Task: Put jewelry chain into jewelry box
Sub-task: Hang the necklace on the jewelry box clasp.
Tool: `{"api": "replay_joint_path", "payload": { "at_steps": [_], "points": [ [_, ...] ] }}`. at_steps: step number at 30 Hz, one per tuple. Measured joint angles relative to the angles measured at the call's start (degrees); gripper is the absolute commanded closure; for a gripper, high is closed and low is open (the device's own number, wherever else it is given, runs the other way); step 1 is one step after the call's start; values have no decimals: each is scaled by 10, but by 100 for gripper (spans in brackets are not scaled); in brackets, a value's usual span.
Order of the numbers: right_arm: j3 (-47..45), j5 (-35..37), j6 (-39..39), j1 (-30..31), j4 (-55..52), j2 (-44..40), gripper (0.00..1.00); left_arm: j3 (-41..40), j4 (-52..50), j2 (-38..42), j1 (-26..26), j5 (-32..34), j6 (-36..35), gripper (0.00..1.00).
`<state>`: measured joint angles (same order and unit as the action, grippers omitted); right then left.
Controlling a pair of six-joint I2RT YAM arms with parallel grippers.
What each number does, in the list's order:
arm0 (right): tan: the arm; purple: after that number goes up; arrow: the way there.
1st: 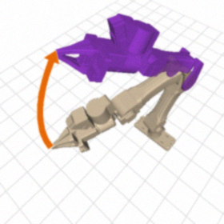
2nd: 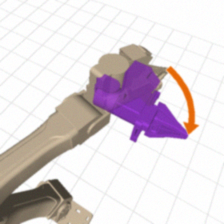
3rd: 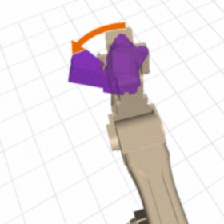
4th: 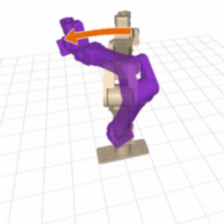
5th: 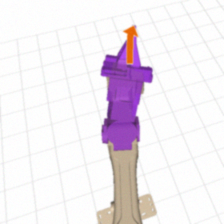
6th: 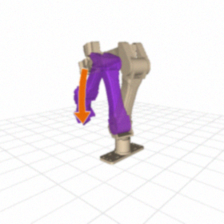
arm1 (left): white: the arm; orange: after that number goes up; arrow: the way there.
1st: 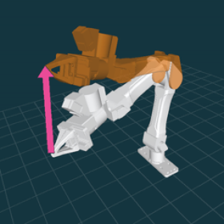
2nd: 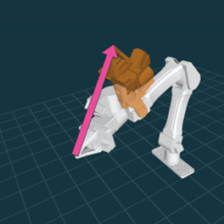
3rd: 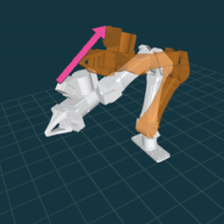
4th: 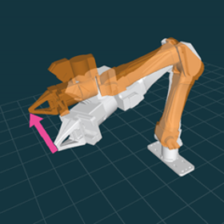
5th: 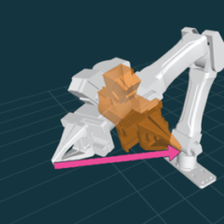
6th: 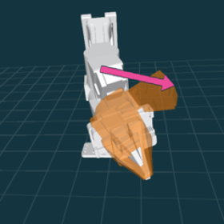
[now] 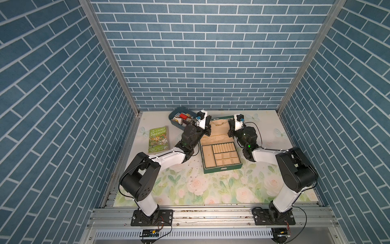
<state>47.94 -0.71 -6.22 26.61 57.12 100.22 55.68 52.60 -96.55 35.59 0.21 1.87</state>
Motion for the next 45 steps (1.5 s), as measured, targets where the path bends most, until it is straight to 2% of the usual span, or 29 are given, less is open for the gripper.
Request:
{"api": "replay_joint_path", "payload": {
  "at_steps": [10, 45],
  "points": [
    [2, 0, 0, 0, 4, 14, 100, 0, 13, -26, -9, 9, 0, 100],
    [10, -3, 0, 0, 21, 30, 100, 1, 42, -38, -16, 7, 0, 100]
  ]
}}
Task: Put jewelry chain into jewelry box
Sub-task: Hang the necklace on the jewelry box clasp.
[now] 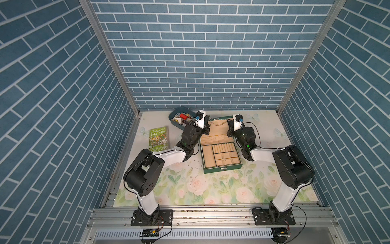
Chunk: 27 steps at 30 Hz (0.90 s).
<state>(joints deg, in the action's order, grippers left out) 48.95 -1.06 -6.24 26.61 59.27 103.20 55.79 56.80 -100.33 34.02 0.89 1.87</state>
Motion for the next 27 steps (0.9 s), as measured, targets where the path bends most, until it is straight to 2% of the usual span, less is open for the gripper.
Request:
{"api": "replay_joint_path", "payload": {
  "at_steps": [27],
  "points": [
    [-12, -2, -15, 3, 14, 11, 100, -32, 11, -17, -3, -8, 13, 100]
  ]
}}
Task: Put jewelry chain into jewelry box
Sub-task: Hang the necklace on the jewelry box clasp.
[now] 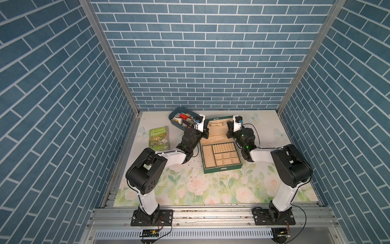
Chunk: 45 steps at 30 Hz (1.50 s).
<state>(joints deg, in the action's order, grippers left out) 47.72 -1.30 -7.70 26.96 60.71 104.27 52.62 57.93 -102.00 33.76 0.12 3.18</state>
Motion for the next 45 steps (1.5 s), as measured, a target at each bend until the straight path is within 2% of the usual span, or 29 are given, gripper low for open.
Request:
{"api": "replay_joint_path", "payload": {
  "at_steps": [45],
  "points": [
    [-37, -11, 0, 11, 65, -17, 100, 0, -11, -16, 6, 10, 7, 100]
  ]
}}
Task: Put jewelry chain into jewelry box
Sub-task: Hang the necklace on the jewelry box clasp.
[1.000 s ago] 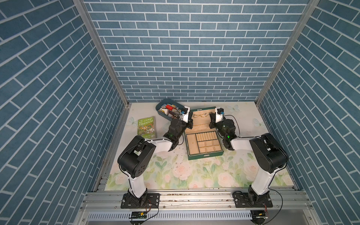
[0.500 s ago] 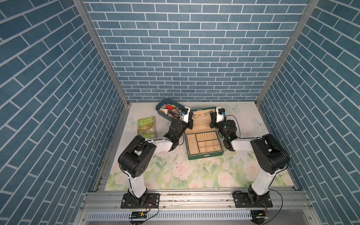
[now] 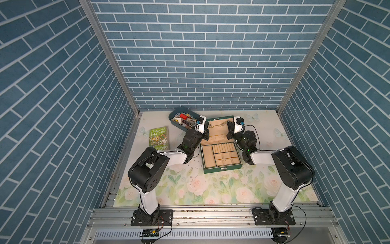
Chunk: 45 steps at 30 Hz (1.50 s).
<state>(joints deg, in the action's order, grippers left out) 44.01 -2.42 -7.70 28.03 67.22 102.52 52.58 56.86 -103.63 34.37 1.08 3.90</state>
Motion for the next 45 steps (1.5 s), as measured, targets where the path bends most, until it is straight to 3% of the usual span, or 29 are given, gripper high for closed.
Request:
{"api": "replay_joint_path", "payload": {
  "at_steps": [45],
  "points": [
    [21, 7, -1, 1, -11, 9, 100, 26, -9, -6, -1, 23, -5, 100]
  ]
}}
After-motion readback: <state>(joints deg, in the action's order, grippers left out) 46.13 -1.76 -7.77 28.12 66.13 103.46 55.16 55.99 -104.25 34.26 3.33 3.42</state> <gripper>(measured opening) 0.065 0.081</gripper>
